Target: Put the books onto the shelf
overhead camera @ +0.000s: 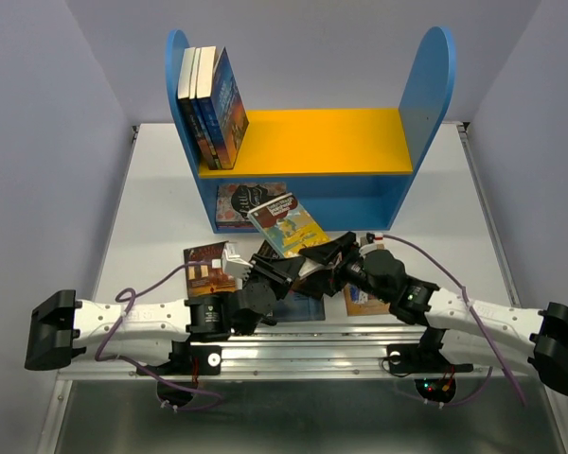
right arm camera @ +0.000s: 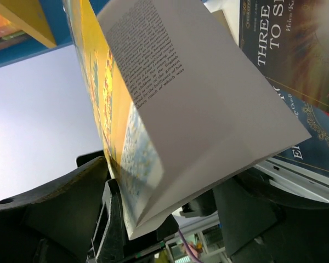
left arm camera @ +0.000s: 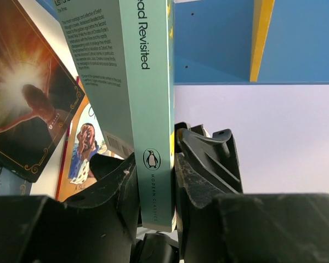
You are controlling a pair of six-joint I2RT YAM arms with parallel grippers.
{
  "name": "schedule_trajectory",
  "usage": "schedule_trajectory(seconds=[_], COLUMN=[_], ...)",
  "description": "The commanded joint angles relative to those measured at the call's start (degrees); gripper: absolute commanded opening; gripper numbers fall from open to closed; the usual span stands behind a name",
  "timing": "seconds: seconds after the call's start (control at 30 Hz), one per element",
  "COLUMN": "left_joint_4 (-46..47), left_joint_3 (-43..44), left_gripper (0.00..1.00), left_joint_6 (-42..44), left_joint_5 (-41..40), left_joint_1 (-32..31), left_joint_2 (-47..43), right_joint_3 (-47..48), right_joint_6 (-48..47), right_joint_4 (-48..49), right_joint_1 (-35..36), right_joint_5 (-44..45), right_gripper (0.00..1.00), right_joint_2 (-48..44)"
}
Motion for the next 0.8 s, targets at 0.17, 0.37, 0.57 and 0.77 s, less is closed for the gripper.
schedule_trajectory(seconds=[0.17, 0.37, 0.57, 0.77], left_joint_4=[4.3, 1.13, -1.24, -6.69], left_joint_3=[3.5, 5.79, 6.49, 8.69], left_gripper=[0.0, 0.0, 0.0, 0.0], left_joint_6=[-4.32, -7.84, -11.44, -15.66], left_joint_5=[-7.99, -10.36, -13.08, -15.81], left_joint_1=[-3.57, -5.51, -7.53, -8.94], left_joint_2=[0.71, 3.44, 4.94, 7.22], right_joint_3=[3.01, 5.12, 5.56, 7.23], right_joint_6=[-1.13, -2.71, -3.77, -5.44], right_joint_4=[1.16, 0.2, 4.06, 8.81], right_joint_1=[1.34, 1.34, 1.34, 1.86], right_joint_5=[12.98, 16.84, 20.1, 20.46], right_gripper=[0.65, 0.58, 0.54, 0.46], right_joint_2=[-4.2, -3.32, -2.18, 1.25])
